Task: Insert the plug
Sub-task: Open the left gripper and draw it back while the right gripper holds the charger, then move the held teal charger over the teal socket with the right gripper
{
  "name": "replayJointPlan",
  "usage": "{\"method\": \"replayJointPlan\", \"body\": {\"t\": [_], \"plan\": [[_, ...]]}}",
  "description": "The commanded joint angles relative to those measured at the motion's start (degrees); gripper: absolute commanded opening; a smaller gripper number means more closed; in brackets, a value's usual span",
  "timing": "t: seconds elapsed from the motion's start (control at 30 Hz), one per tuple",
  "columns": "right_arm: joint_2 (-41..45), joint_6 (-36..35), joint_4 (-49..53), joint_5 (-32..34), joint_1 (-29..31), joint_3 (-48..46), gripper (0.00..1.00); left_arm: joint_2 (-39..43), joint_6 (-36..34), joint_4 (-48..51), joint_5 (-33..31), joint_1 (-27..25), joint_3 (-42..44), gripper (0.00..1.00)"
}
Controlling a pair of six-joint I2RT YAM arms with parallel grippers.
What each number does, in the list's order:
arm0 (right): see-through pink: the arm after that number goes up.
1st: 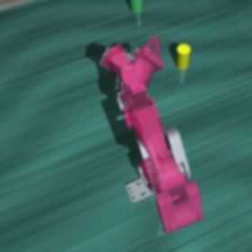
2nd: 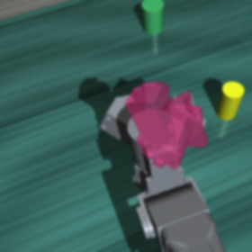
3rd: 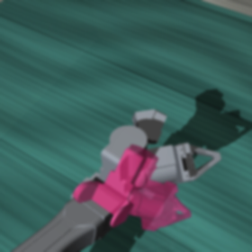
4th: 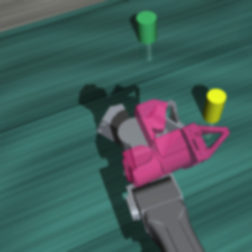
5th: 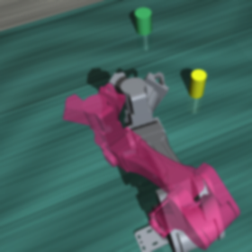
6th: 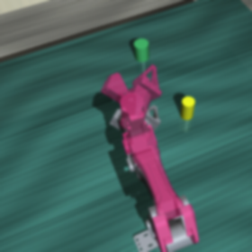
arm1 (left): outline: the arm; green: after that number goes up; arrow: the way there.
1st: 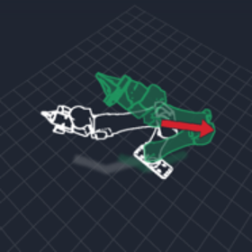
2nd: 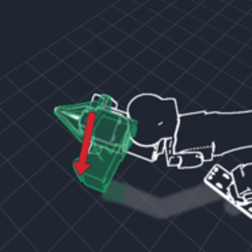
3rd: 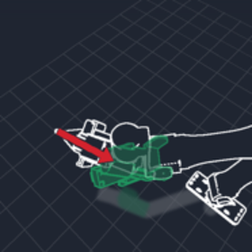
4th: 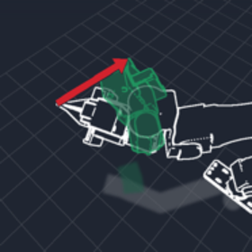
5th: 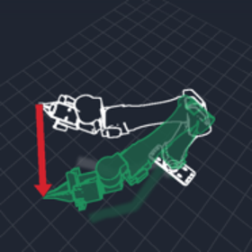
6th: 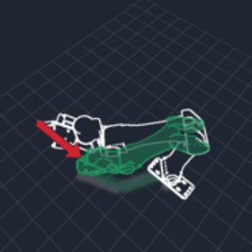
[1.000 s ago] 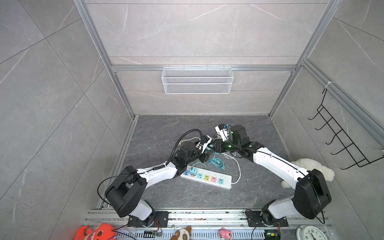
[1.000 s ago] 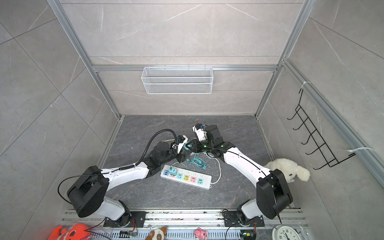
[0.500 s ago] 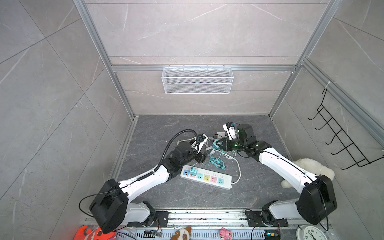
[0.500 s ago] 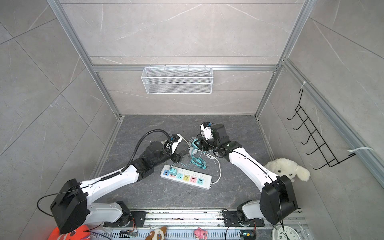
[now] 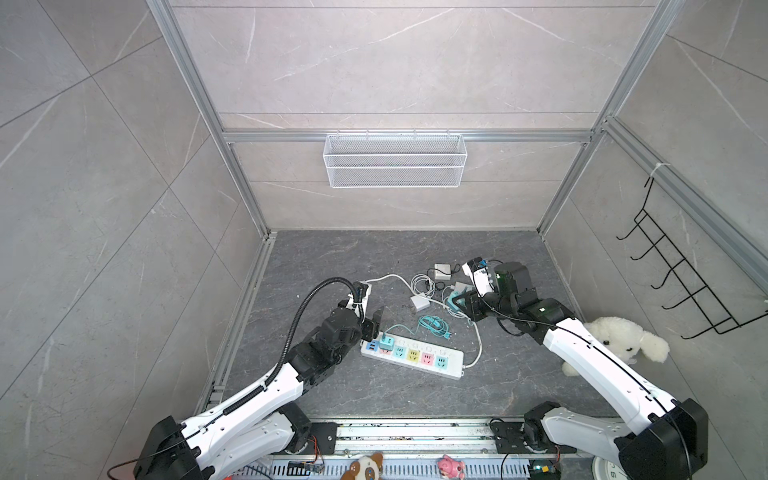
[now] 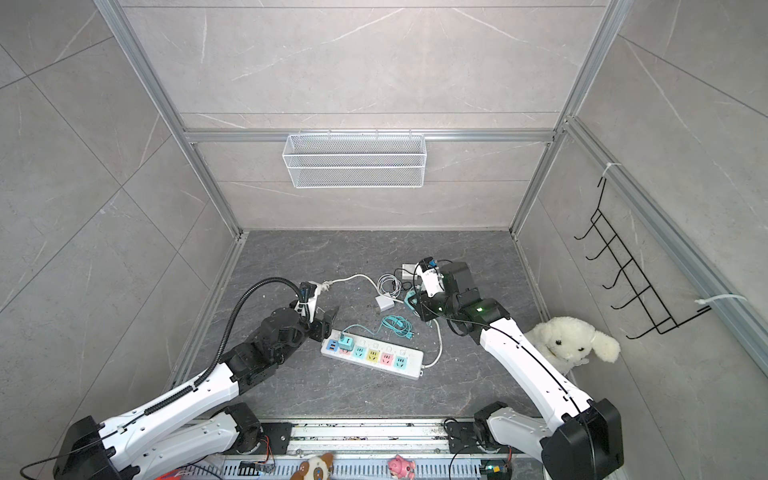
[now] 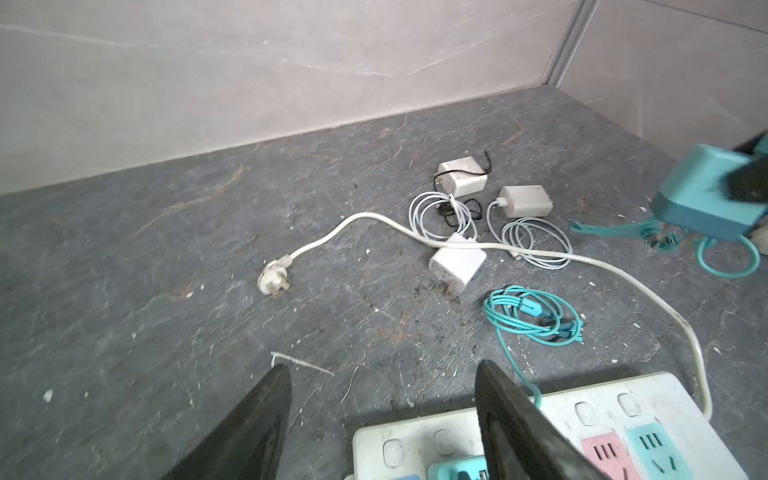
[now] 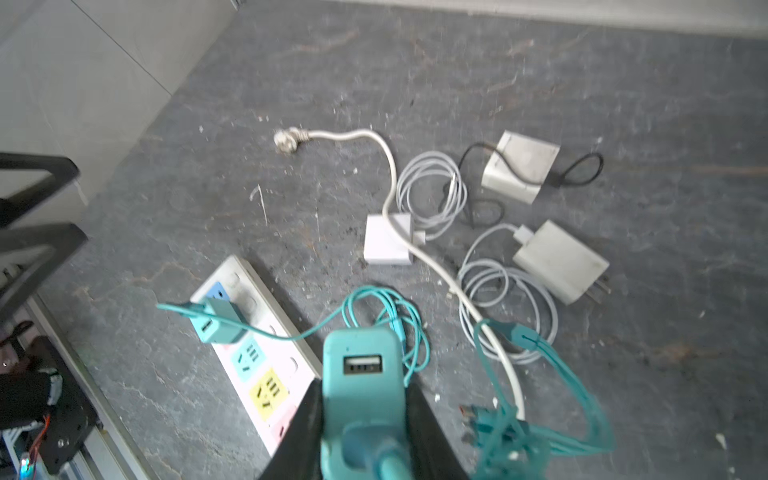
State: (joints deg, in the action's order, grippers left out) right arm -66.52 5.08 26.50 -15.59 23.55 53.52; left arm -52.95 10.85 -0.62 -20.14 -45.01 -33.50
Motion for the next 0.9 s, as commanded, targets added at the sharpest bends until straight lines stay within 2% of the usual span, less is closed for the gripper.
{"method": "replayJointPlan", "body": {"t": [0.0, 0.23, 0.37, 0.5, 0.7, 0.87], "plan": [[-0.05, -0.11, 1.54, 0.0, 1.76, -2.78, 0.06, 0.53, 6.45, 6.69, -4.82, -0.07, -0.91, 0.71], [0.45, 1.6, 1.18, 3.0, 10.71, -6.27, 0.06, 1.78, 15.34, 15.41, -6.26, -0.41, 0.83, 0.66], [-0.49, 0.32, 0.55, 3.83, 15.51, -6.75, 0.06, 4.56, 22.49, 20.96, -9.09, -0.87, 3.0, 0.64], [-2.24, -2.07, -1.37, 4.37, 19.96, -7.11, 0.06, 7.13, 29.29, 24.27, -9.21, -1.27, 6.88, 0.62], [-5.0, -4.05, -6.05, 4.94, 23.94, -7.11, 0.06, 7.0, 35.7, 23.68, -7.95, -3.35, 11.09, 0.6], [-8.26, -6.6, -8.62, 8.82, 27.73, -5.8, 0.05, 2.65, 36.87, 20.68, -8.21, -4.92, 12.0, 0.58]]}}
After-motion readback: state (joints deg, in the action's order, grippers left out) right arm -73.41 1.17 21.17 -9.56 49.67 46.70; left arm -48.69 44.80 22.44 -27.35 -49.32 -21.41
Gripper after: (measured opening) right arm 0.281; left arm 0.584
